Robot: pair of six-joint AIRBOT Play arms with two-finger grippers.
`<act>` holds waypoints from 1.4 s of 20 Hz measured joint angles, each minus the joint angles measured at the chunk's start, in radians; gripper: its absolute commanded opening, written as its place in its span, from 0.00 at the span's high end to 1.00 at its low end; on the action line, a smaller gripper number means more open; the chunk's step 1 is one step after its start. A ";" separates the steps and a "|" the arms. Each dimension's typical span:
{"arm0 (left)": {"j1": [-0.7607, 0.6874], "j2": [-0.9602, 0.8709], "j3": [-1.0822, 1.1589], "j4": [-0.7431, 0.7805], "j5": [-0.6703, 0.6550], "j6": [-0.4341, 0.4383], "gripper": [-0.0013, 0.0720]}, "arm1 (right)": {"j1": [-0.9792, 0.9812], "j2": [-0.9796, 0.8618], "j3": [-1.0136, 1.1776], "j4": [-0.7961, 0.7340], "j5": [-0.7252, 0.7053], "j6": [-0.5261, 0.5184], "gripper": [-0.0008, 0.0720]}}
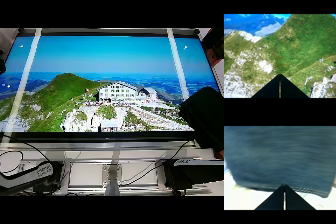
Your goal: Fold the clothes and pants, and hang the long-sleeved shirts on hangers.
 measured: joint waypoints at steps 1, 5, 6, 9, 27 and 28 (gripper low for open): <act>0.000 0.000 0.000 0.000 0.000 0.000 0.95 | 0.032 0.002 0.004 0.057 -0.003 -0.023 0.94; 0.000 0.000 0.000 0.000 0.000 0.000 0.95 | 0.233 0.028 0.043 0.253 -0.029 -0.092 0.94; 0.000 0.000 0.000 0.000 0.000 0.000 0.95 | 0.298 0.040 0.056 0.277 -0.042 -0.102 0.94; 0.000 0.000 0.000 0.000 0.000 0.000 0.95 | 0.518 0.087 0.078 0.306 -0.084 -0.134 0.94; 0.000 0.000 0.000 0.000 0.000 0.000 0.95 | 1.072 0.165 0.045 -0.284 -0.046 -0.060 0.94; 0.000 0.000 0.000 0.000 0.000 0.000 0.95 | 1.073 0.165 0.045 -0.289 -0.048 -0.058 0.94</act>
